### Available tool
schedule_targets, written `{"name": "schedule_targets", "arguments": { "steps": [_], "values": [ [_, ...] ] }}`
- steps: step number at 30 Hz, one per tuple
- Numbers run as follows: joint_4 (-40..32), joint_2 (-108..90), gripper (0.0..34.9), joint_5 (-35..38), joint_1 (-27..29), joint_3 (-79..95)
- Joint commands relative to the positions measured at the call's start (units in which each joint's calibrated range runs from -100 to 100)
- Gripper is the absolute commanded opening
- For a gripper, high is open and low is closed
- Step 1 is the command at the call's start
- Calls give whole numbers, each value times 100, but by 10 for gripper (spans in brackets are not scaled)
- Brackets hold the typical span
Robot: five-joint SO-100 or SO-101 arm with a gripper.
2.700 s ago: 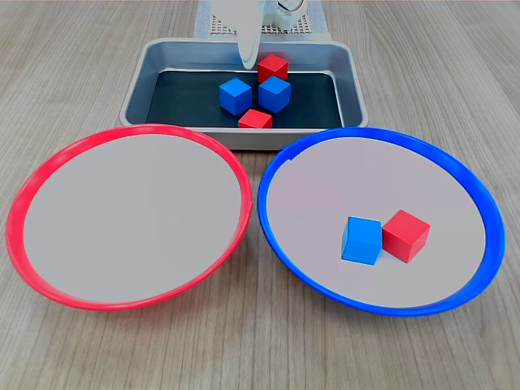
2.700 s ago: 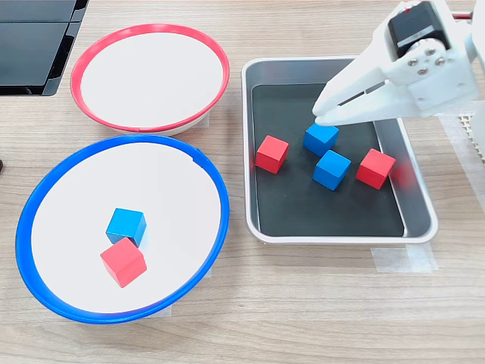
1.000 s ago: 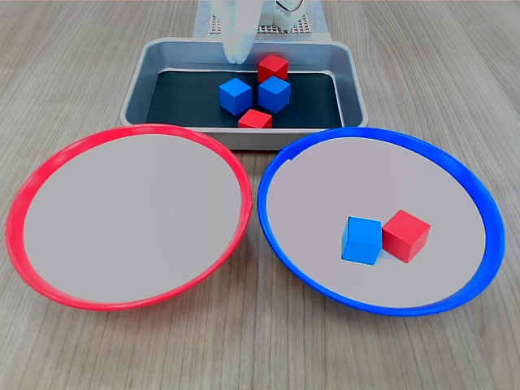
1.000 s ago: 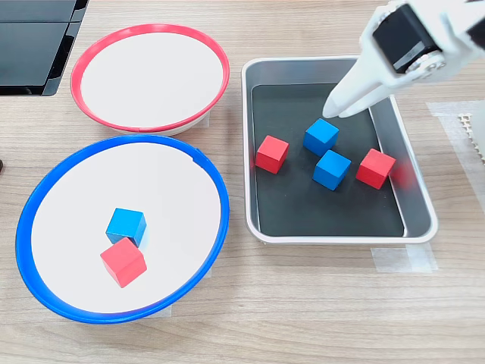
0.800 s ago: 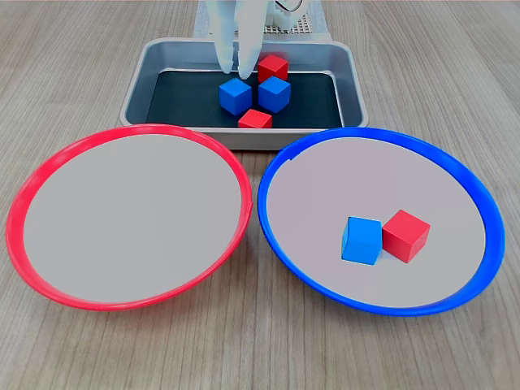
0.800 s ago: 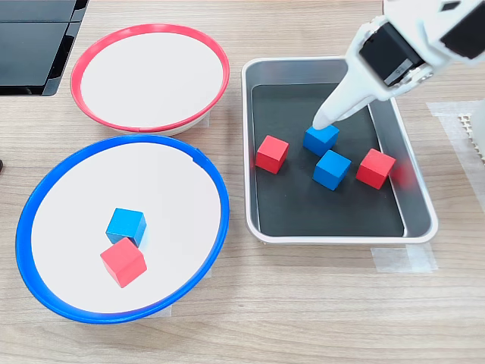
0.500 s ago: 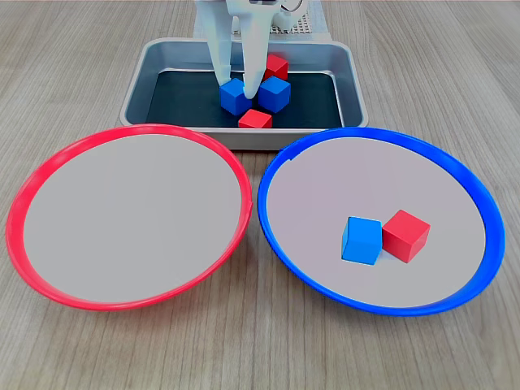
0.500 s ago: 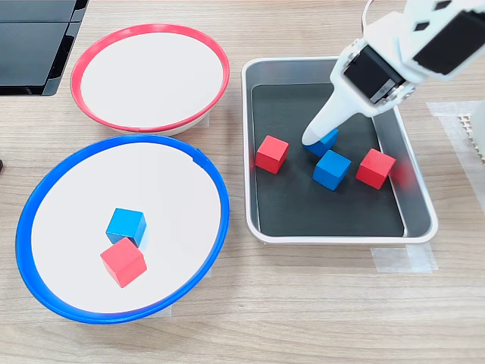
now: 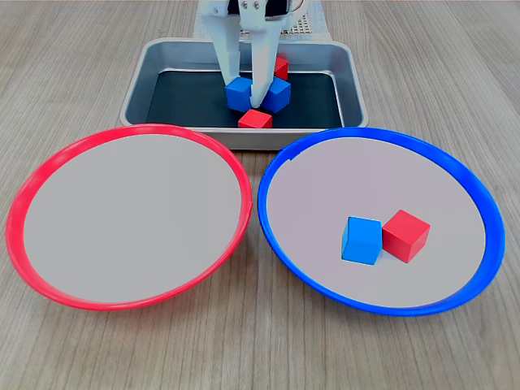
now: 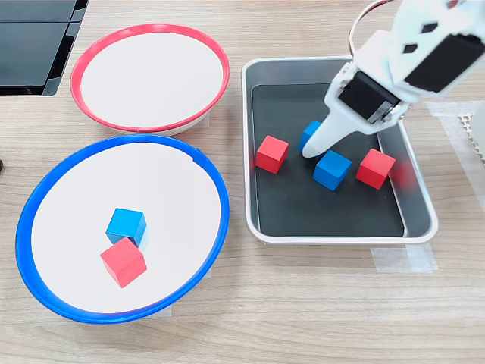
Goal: Resolve any anomalies and move all blocks to matching dishes
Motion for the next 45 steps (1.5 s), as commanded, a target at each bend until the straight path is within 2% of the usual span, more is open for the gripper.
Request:
{"name": "schedule_targets", "arguments": {
  "steps": [1, 6, 9, 13, 17, 18, 21, 24, 26, 32, 37, 39, 45],
  "values": [
    [449, 540, 3, -596, -598, -1911],
    [564, 1845, 3, -1143, -1351, -4005],
    [-47, 3184, 3, -1368, -1718, -5134],
    [-822, 4199, 3, -1304, -1709, -5443],
    [-1285, 4651, 3, -1143, -1606, -5380],
    [-1367, 4719, 8, -1099, -1577, -5352],
    [-1474, 4804, 54, -1001, -1502, -5270],
    [-1367, 4753, 89, -918, -1417, -5261],
    [-1252, 4651, 93, -899, -1370, -5270],
    [-583, 4173, 164, -777, -1314, -5252],
    [-294, 4139, 156, -967, -1568, -5644],
    [-327, 4387, 164, -1206, -1907, -5971],
    [-517, 4966, 169, -1436, -2255, -6326]
  ]
}}
